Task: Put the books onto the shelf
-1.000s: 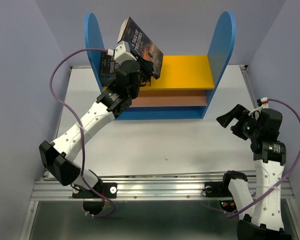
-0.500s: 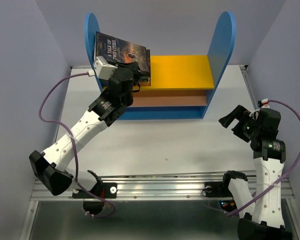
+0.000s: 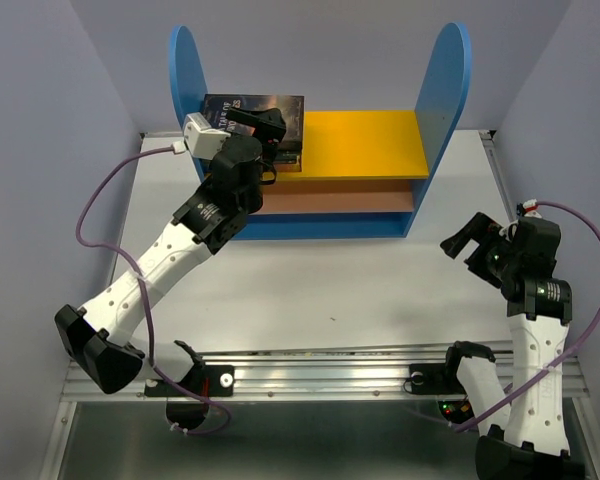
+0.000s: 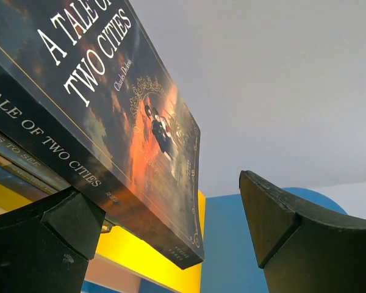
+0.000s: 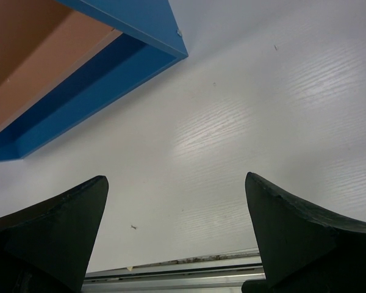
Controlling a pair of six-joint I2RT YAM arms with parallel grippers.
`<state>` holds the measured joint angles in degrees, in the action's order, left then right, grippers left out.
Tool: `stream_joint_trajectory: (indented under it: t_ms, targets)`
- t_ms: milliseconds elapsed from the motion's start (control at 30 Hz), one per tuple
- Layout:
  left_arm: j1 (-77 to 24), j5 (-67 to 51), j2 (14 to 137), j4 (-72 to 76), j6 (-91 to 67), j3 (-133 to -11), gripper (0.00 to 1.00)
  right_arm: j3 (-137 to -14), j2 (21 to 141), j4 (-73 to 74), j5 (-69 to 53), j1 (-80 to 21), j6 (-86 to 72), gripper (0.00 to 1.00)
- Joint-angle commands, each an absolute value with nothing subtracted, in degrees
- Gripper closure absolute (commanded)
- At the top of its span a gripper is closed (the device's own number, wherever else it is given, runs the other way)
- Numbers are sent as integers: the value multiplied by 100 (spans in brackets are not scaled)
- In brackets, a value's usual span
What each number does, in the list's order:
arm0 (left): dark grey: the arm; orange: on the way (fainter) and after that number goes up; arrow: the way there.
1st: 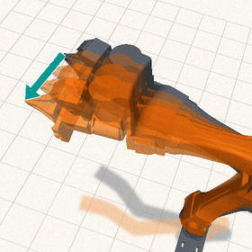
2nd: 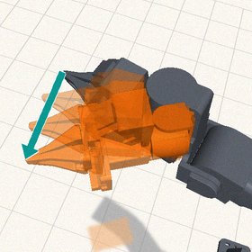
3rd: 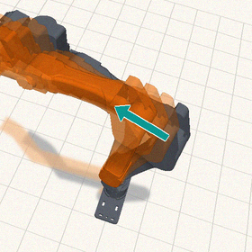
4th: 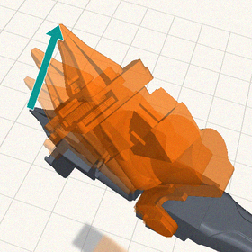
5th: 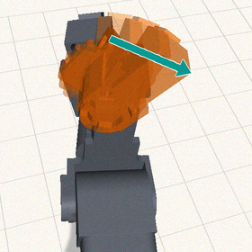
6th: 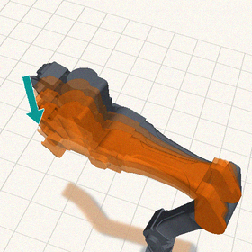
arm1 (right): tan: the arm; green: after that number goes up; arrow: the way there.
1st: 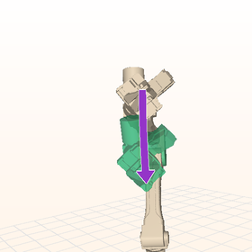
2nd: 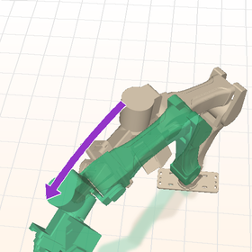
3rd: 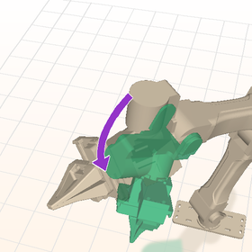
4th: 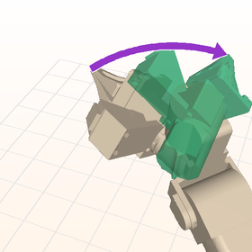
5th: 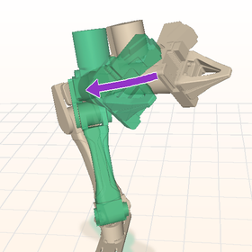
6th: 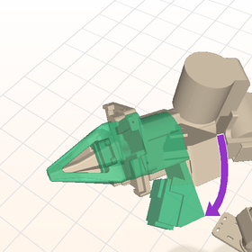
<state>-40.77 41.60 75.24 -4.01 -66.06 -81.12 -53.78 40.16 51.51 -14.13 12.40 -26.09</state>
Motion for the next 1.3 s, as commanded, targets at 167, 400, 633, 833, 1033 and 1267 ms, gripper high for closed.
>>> stream_joint_trajectory:
  t_ms: [167,400,633,833,1033,1267]
  targets:
    - [-4061,3648,7023,-193,-6495,-7920,1,-5775,3999,5352,-1801,1266,-2233,0]
    - [-4069,3200,6566,-386,-6452,-7410,1,-5774,4051,5274,-2188,1213,-2180,0]
    - [-4061,3147,6302,-501,-6399,-7146,1,-5871,4166,4897,-2767,1213,-2294,0]
    - [-4061,2875,6451,-589,-6197,-7295,1,-6002,4306,4247,-3348,1213,-2557,0]
    - [-4061,2690,6539,-659,-6126,-7286,1,-6205,4412,3780,-3621,1099,-2706,0]
    - [-4061,2698,6469,-738,-6108,-7277,1,-6302,4974,2981,-2902,-611,-3005,0]
